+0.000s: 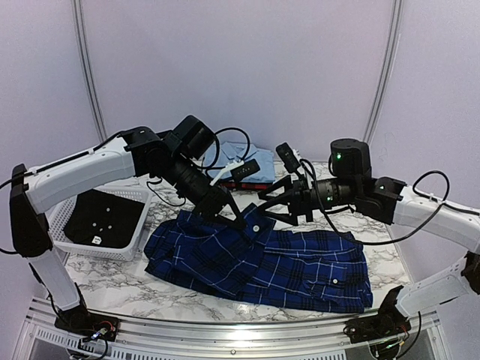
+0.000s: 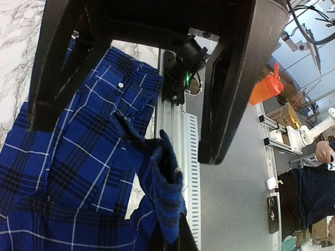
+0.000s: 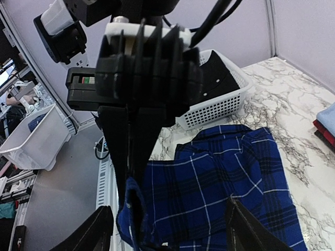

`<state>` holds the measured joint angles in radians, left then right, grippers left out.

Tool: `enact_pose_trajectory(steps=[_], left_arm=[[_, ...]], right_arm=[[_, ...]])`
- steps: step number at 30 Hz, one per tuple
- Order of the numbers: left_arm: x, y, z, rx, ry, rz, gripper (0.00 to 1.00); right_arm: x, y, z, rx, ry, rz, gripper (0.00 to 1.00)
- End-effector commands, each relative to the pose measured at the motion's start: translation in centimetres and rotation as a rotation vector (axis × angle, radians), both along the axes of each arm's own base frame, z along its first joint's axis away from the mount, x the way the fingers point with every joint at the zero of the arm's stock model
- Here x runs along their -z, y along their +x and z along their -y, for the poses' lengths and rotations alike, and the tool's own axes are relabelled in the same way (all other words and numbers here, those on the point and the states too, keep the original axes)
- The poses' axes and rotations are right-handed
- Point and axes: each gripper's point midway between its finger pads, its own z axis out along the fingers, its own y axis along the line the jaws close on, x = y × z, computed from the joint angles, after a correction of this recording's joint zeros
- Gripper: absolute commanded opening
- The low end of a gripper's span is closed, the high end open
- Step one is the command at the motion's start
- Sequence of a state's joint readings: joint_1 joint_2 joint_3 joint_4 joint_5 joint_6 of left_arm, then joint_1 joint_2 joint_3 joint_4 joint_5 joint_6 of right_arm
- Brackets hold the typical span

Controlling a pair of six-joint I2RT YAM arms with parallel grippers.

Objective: Fold and stack the long sleeve shirts
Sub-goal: Pass from the left arm to the right

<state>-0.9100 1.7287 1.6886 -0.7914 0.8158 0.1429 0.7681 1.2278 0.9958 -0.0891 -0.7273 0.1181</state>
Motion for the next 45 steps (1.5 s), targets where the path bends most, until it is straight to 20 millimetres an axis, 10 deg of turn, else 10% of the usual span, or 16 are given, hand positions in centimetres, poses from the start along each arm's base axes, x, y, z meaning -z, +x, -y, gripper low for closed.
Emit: enact_pose_trajectory(steps=[1,8,15,20,27,38,45], left_arm=[[0.0,0.2,0.6,0.012,0.008,0.045,0.0],[0.2,1.1,1.3,-0.002,0.021,0.083,0.0],[1.3,2.8,1.4,-0.068,0.076,0.13,0.01],[1.3,5.9,0.9,-0.239,0.122,0.218,0.37],[-0.1,13.8,-5.9,-0.811,0.104,0.156,0.55],[11.3,15.3,-18.8,-1.287,0.362,-0.067,0.57],[15.6,15.4,-19.3,-1.352,0.405,-0.184,0.57]], right_arm=[[-0.4,-1.6,-0.6,-0.084,0.007,-0.015,0.68],[1.0,-1.8,-0.8,-0.098,-0.023,-0.06,0.53],[2.4,-0.3,0.0,0.033,-0.079,-0.085,0.0],[4.9,3.7,2.9,0.347,-0.228,-0.102,0.0],[4.9,3.7,5.9,0.478,-0.251,-0.088,0.0],[4.9,4.4,8.9,0.618,-0.35,-0.078,0.0],[-0.6,4.8,11.1,0.725,-0.243,0.024,0.0]])
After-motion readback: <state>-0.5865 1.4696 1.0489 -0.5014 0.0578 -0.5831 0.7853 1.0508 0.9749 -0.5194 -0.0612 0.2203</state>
